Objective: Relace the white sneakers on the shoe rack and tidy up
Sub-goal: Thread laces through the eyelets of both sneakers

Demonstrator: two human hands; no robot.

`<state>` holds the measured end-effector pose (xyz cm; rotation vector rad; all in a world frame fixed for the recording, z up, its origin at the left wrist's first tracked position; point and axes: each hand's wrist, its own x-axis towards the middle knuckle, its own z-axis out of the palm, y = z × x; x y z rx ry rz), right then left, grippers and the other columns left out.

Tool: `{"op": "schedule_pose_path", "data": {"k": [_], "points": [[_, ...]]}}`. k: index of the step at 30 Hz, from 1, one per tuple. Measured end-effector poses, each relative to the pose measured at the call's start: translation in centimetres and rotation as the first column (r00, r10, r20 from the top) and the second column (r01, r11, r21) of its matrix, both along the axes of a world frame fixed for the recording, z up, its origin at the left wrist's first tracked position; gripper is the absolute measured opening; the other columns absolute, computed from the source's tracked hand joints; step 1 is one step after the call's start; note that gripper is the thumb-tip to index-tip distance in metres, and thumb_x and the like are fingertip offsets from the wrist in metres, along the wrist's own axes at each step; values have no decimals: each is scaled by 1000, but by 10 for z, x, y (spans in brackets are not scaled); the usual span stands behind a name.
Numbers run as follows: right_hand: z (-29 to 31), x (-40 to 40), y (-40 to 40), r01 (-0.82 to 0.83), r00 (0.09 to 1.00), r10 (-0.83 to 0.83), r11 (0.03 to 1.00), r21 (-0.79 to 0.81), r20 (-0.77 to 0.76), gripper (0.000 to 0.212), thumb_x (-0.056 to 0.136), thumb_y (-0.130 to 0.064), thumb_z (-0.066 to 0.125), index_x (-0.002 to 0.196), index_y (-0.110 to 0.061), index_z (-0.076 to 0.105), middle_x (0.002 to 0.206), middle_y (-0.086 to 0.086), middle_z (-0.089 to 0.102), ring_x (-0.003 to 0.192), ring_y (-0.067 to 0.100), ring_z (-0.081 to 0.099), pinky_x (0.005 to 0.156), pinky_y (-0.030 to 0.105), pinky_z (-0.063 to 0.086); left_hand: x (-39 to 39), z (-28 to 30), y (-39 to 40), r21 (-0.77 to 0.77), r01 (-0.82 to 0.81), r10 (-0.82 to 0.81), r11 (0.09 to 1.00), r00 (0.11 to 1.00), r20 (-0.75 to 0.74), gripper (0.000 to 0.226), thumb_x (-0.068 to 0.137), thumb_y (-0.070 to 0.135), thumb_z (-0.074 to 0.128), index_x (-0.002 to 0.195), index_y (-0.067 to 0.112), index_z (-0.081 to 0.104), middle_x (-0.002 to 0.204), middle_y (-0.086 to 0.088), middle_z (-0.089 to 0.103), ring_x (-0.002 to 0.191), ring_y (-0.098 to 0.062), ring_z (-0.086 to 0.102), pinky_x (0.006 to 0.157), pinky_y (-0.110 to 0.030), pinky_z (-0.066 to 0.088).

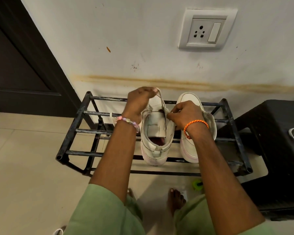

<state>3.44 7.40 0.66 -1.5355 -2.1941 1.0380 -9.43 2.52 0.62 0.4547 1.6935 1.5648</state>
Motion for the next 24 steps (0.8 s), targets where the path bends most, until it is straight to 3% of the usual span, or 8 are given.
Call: {"op": "schedule_pose_path", "data": {"k": [2,5,7,9,11,13,15,24], "points": [[0,0,0,0,1000,0,1000,-1,1,7,76,-19,72,76,-13,69,82,11,70,77,28,67,77,41,57,-10,12,-5,143,-38,-1,989,964,267,16,87,9,60,78,21,62,89,6,63,84,-8,52,69,-22,36],[-2,0,-2,9,999,-10,999,36,33,10,77,-21,70,82,-13,71,84,10,70,82,26,66,78,33,55,-21,13,-10,246,-171,15,954,846,533,16,94,9,47,82,15,54,77,2,66,83,-15,61,62,-22,48],[-1,-1,-4,0,997,-6,997,78,76,14,80,-24,68,88,-13,73,87,9,70,86,25,63,77,28,50,-18,7,-7,127,-155,102,980,932,347,9,94,15,48,87,12,53,68,2,57,70,-15,58,61,-24,44],[-1,-4,-7,-3,994,-9,994,107,112,18,81,-28,67,92,-15,73,92,10,70,92,27,62,80,30,49,-11,0,-4,-45,-48,43,998,994,-100,21,86,30,62,98,15,56,78,5,52,71,-12,53,63,-27,41],[0,-7,-9,-6,991,-10,992,126,134,21,83,-32,66,92,-15,72,93,12,70,94,30,62,80,30,48,-3,-10,-1,-226,47,-148,973,879,-453,29,74,38,72,96,24,60,92,9,58,86,-13,55,77,-31,40],[0,-8,-9,-10,989,-10,991,135,147,22,83,-31,66,95,-14,72,95,12,70,94,30,63,77,28,45,8,-15,-1,-430,73,-349,900,714,-608,18,77,36,71,93,28,69,104,6,65,102,-17,55,88,-35,30],[0,-6,-8,-9,989,-11,991,137,144,22,82,-29,67,97,-13,72,97,13,70,95,30,62,75,26,44,12,-17,0,-518,48,-417,854,660,-625,16,82,32,66,96,28,73,110,1,67,110,-22,55,92,-38,26],[0,-5,-7,-11,994,-1,994,107,109,21,82,-28,69,96,-13,73,94,12,70,92,27,63,73,25,43,13,-18,1,-507,90,-390,857,756,-525,15,77,33,67,87,26,75,103,-1,70,105,-26,57,94,-37,30]]}}
